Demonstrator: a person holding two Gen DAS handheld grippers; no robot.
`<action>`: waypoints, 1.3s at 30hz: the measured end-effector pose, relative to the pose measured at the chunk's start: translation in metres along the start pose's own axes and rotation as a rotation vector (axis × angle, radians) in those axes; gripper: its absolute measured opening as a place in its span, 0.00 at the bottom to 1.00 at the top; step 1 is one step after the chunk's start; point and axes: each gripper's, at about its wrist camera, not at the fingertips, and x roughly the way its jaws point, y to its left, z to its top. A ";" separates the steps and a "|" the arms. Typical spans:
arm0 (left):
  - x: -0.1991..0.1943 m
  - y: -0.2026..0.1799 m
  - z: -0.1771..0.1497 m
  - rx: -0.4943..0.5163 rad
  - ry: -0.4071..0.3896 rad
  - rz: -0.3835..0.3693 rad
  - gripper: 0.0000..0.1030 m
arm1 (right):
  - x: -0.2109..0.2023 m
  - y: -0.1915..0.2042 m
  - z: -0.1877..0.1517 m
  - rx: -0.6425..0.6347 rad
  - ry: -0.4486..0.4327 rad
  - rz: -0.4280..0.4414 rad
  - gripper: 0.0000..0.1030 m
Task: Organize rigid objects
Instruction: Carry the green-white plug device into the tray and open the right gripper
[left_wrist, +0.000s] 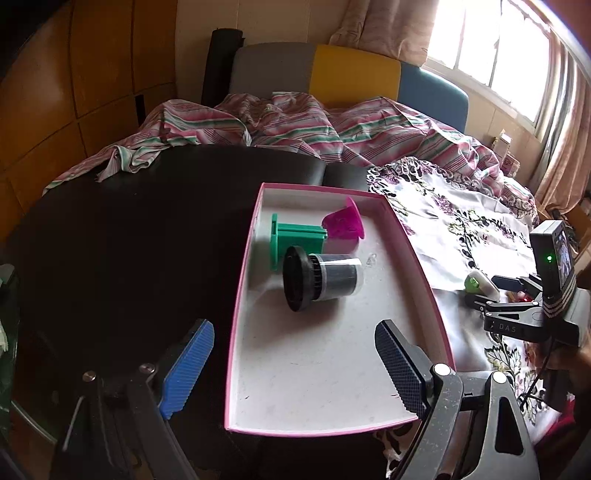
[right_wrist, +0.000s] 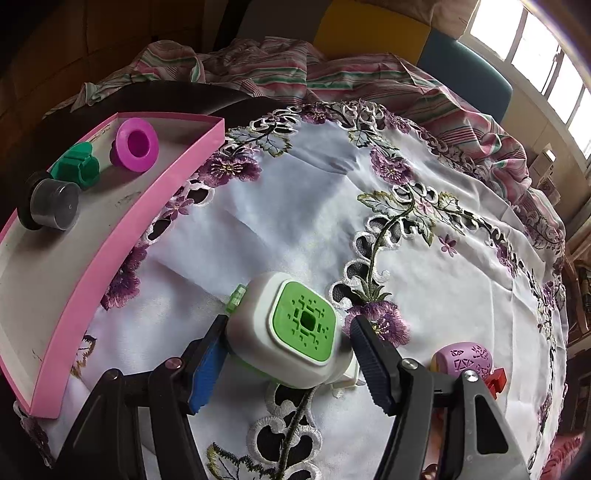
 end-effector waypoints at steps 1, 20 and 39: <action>0.000 0.002 -0.001 -0.002 0.000 -0.001 0.87 | 0.000 0.000 0.001 0.005 0.005 -0.001 0.65; -0.005 0.024 -0.013 -0.050 -0.011 -0.005 0.87 | -0.073 0.053 0.030 0.076 -0.157 0.151 0.64; -0.001 0.044 -0.014 -0.086 -0.015 0.027 0.87 | -0.015 0.128 0.089 -0.057 -0.103 0.132 0.65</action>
